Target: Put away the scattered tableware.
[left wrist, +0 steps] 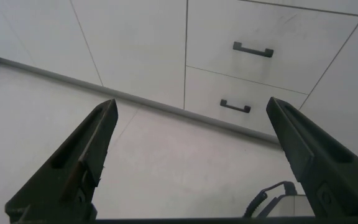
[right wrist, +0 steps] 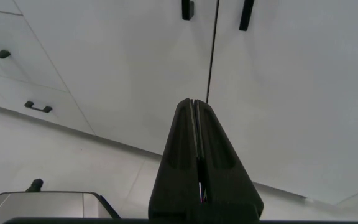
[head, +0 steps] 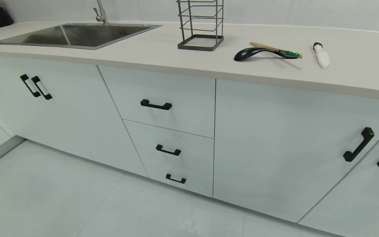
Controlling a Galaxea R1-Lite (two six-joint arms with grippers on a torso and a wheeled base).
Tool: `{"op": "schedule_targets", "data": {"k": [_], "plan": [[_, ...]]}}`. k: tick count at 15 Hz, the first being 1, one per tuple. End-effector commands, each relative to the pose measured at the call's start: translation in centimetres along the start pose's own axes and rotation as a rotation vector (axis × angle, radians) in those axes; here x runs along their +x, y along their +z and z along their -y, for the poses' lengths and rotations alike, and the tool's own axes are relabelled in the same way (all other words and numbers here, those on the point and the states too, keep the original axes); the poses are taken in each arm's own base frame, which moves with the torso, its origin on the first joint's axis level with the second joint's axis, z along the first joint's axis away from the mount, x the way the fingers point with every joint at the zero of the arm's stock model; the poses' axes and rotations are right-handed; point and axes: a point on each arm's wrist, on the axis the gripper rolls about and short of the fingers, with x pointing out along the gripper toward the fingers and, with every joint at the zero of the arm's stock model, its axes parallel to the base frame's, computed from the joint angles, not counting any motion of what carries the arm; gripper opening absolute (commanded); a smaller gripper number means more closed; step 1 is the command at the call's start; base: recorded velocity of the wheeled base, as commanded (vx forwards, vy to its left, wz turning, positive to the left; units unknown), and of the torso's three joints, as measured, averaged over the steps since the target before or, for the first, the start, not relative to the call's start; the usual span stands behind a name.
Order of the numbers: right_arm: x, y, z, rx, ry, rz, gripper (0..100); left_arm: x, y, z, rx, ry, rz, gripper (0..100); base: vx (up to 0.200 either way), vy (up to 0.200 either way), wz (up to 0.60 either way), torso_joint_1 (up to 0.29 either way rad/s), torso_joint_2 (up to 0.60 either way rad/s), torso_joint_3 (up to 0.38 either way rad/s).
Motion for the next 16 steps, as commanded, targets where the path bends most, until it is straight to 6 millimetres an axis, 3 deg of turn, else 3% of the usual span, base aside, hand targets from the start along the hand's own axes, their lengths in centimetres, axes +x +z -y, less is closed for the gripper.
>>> {"op": "schedule_targets", "data": {"k": [1, 3, 9, 12, 16], "plan": [[0.01, 0.00, 0.00, 0.000, 0.000, -0.002, 0, 0.00, 0.00, 0.00, -0.001, 0.001, 0.000, 100, 0.000, 0.200, 0.00, -0.002, 0.00, -0.002], [0.01, 0.00, 0.00, 0.000, 0.000, -0.002, 0, 0.00, 0.00, 0.00, -0.001, 0.001, 0.000, 100, 0.000, 0.200, 0.00, 0.007, 0.00, -0.002], [0.01, 0.00, 0.00, 0.000, 0.000, -0.002, 0, 0.00, 0.00, 0.00, -0.004, 0.001, 0.000, 100, 0.000, 0.000, 0.00, 0.000, 0.00, 0.000], [0.01, 0.00, 0.00, 0.000, 0.000, -0.002, 0, 0.00, -0.02, 0.00, -0.004, 0.000, -0.001, 100, 0.000, 0.000, -0.60, 0.004, 0.00, 0.004], [0.01, 0.02, 0.00, -0.003, 0.000, 0.000, 0, 0.00, 0.00, 0.00, -0.005, 0.000, 0.000, 100, 0.000, 0.000, 0.00, 0.000, 0.00, 0.000]]}}
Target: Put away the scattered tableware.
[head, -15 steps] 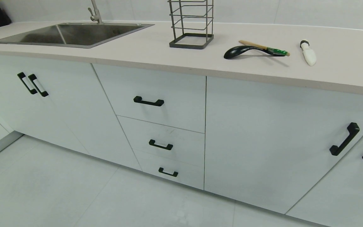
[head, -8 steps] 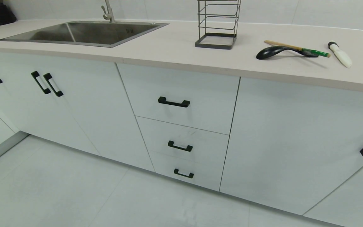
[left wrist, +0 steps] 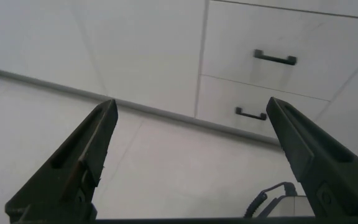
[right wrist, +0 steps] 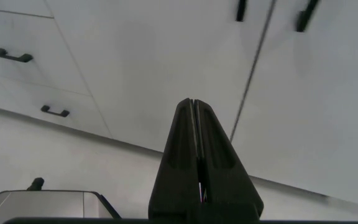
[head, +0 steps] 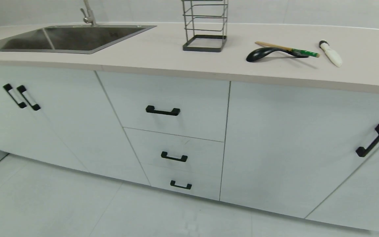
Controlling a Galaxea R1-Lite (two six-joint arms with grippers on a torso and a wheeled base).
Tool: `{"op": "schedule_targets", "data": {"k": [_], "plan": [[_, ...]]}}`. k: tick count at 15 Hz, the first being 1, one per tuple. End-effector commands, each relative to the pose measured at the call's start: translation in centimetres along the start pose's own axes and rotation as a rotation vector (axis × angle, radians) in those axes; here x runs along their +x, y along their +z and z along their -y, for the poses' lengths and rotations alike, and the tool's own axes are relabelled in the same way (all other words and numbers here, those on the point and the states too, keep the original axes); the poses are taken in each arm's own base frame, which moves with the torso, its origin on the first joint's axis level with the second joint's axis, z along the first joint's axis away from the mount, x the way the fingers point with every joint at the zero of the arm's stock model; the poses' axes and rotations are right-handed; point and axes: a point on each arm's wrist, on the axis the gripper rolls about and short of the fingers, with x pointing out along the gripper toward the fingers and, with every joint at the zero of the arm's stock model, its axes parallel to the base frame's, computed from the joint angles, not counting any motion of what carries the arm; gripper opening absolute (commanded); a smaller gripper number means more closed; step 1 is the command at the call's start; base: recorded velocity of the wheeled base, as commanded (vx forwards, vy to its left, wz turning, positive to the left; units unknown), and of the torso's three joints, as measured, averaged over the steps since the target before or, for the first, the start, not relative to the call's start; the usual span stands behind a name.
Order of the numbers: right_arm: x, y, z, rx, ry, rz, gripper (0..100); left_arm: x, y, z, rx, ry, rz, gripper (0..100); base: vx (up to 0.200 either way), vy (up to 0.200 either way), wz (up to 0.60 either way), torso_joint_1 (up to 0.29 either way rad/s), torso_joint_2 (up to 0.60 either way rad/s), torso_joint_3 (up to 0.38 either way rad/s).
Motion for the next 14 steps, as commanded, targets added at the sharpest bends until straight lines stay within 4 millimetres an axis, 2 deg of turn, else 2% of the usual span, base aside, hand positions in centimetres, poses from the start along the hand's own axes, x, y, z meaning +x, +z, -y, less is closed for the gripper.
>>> {"op": "schedule_targets", "data": {"k": [1, 3, 4, 5, 7, 9, 10, 12, 14], "plan": [[0.0, 0.0, 0.0, 0.000, 0.001, -0.001, 0, 0.0, 0.0, 0.0, -0.008, 0.003, 0.001, 100, 0.000, 0.000, 0.00, 0.000, 0.00, 0.000], [0.0, 0.0, 0.0, 0.001, 0.001, -0.001, 0, -0.2, 0.8, 0.1, 0.012, -0.035, 0.049, 100, 0.000, 0.000, 0.00, 0.000, 0.00, 0.000], [0.0, 0.0, 0.0, 0.001, 0.001, -0.001, 0, -0.5, 2.7, 0.3, 0.040, -0.101, 0.107, 100, 0.000, 0.000, 0.00, 0.000, 0.00, 0.000], [0.0, 0.0, 0.0, 0.003, 0.001, -0.001, 0, -0.3, 4.3, 0.5, 0.053, -0.153, 0.087, 100, 0.000, 0.000, 0.00, 0.000, 0.00, 0.000], [0.0, 0.0, 0.0, 0.003, 0.001, -0.001, 0, 0.7, 5.5, 0.6, 0.083, -0.198, 0.024, 100, 0.000, 0.000, 0.00, 0.000, 0.00, 0.000], [0.0, 0.0, 0.0, 0.001, 0.001, -0.001, 0, 3.0, 7.1, 1.2, 0.249, -0.444, -0.084, 100, 0.000, 0.000, 0.00, 0.000, 0.00, 0.000], [0.0, 0.0, 0.0, 0.003, 0.001, -0.001, 0, 4.2, 7.9, 1.5, 0.339, -0.512, -0.105, 100, 0.000, 0.000, 0.00, 0.000, 0.00, 0.000], [0.0, 0.0, 0.0, 0.003, 0.001, -0.001, 0, 5.8, 8.4, 2.0, 0.414, -0.602, -0.152, 100, 0.000, 0.000, 0.00, 0.000, 0.00, 0.000], [0.0, 0.0, 0.0, 0.003, 0.001, -0.001, 0, 7.2, 8.5, 2.4, 0.418, -0.664, -0.208, 100, 0.000, 0.000, 0.00, 0.000, 0.00, 0.000]]}}
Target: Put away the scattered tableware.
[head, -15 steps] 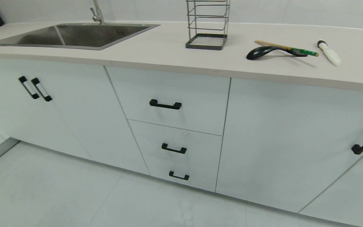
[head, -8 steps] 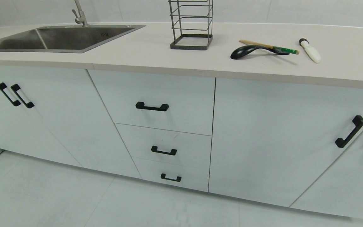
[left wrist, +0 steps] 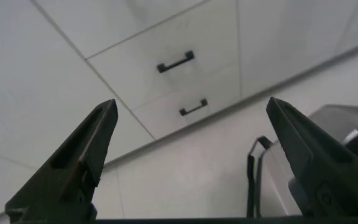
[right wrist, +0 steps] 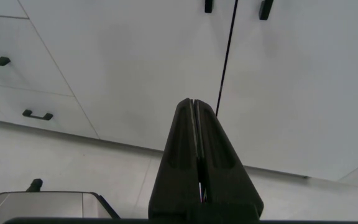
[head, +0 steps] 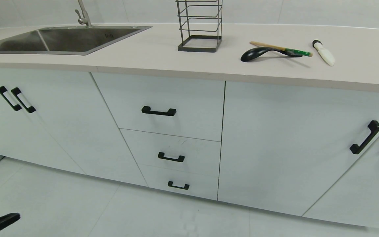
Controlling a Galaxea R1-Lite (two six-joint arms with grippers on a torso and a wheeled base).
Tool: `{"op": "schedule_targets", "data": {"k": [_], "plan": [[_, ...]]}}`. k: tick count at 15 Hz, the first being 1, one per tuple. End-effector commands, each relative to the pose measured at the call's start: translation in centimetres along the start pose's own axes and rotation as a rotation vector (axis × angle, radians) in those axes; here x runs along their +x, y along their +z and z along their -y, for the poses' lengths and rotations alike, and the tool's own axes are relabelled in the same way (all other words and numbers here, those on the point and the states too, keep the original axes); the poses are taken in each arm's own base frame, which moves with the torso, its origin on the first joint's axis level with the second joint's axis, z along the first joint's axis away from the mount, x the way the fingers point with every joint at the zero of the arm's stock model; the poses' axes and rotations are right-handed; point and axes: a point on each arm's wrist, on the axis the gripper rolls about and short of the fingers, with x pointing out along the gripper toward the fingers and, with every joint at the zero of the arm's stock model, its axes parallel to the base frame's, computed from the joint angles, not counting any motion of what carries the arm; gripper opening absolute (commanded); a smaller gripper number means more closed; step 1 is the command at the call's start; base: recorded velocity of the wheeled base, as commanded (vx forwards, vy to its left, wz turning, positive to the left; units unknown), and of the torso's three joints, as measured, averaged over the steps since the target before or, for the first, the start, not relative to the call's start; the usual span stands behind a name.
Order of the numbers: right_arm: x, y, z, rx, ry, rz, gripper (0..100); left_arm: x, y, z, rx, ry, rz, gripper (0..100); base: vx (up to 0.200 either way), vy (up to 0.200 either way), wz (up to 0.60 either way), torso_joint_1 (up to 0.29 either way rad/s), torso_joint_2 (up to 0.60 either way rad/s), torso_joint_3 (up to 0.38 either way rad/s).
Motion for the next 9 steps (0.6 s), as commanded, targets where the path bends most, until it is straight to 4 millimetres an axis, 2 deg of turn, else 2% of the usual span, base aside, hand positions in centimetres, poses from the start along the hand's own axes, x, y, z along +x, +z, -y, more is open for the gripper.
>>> {"op": "schedule_targets", "data": {"k": [1, 5, 9], "plan": [[0.0, 0.0, 0.0, 0.000, 0.000, -0.001, 0, 3.2, 0.7, -1.2, -0.004, -0.145, -0.113, 100, 0.000, 0.000, 0.00, 0.000, 0.00, 0.000], [0.0, 0.0, 0.0, 0.000, 0.000, -0.001, 0, 6.7, 0.4, -0.6, 0.152, -0.382, -0.197, 100, 0.000, 0.000, 0.00, 0.000, 0.00, 0.000], [0.0, 0.0, 0.0, 0.000, 0.000, -0.001, 0, 9.6, 0.7, -1.0, 0.263, -0.458, -0.246, 100, 0.000, 0.000, 0.00, 0.000, 0.00, 0.000]]}}
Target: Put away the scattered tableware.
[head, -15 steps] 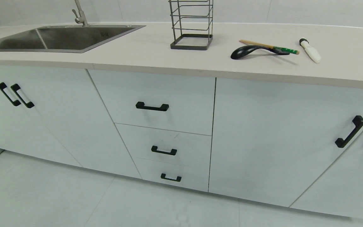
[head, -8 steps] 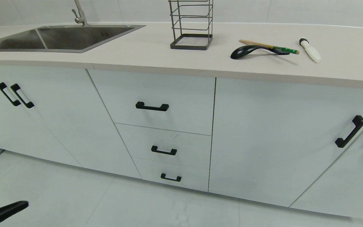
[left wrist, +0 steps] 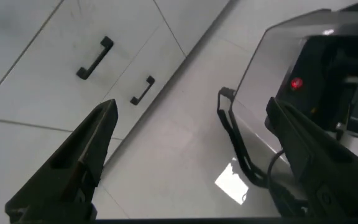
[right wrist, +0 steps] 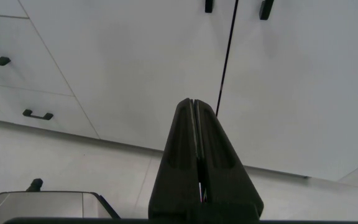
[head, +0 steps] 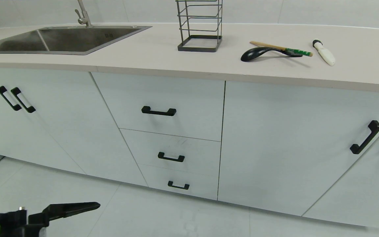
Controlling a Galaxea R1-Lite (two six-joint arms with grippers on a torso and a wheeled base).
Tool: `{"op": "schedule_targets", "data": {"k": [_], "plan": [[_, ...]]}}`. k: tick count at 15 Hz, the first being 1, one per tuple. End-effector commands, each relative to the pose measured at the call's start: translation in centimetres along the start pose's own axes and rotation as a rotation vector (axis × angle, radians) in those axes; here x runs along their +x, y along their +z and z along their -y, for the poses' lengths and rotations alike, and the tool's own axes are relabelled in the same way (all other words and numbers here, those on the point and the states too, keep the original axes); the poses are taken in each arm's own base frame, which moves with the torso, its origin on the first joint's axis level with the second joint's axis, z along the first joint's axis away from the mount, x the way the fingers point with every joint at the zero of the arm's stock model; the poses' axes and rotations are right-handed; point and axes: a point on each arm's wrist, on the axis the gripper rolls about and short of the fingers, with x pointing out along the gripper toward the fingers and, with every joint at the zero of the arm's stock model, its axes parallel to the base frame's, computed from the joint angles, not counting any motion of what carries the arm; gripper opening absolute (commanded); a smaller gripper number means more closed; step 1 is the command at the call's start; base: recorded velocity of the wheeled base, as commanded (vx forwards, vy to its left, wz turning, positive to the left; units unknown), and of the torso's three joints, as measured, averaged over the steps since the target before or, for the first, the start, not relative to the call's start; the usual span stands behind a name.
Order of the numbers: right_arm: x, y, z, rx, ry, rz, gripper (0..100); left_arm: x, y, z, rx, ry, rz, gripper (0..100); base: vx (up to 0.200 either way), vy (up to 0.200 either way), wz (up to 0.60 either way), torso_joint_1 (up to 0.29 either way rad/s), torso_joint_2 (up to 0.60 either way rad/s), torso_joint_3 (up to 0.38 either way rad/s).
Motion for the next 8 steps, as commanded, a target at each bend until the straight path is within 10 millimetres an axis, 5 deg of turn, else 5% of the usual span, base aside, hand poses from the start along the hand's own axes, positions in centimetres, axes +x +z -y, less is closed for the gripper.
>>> {"op": "schedule_targets", "data": {"k": [1, 8], "plan": [[0.0, 0.0, 0.0, 0.000, 0.001, -0.003, 0, 2.5, 0.0, -1.2, 0.010, -0.073, -0.076, 100, 0.000, 0.000, 0.00, 0.000, 0.00, 0.000], [0.0, 0.0, 0.0, 0.000, 0.001, -0.001, 0, 9.4, -0.3, -5.0, 0.169, -0.181, -0.237, 100, 0.000, 0.000, 0.00, 0.000, 0.00, 0.000]]}}
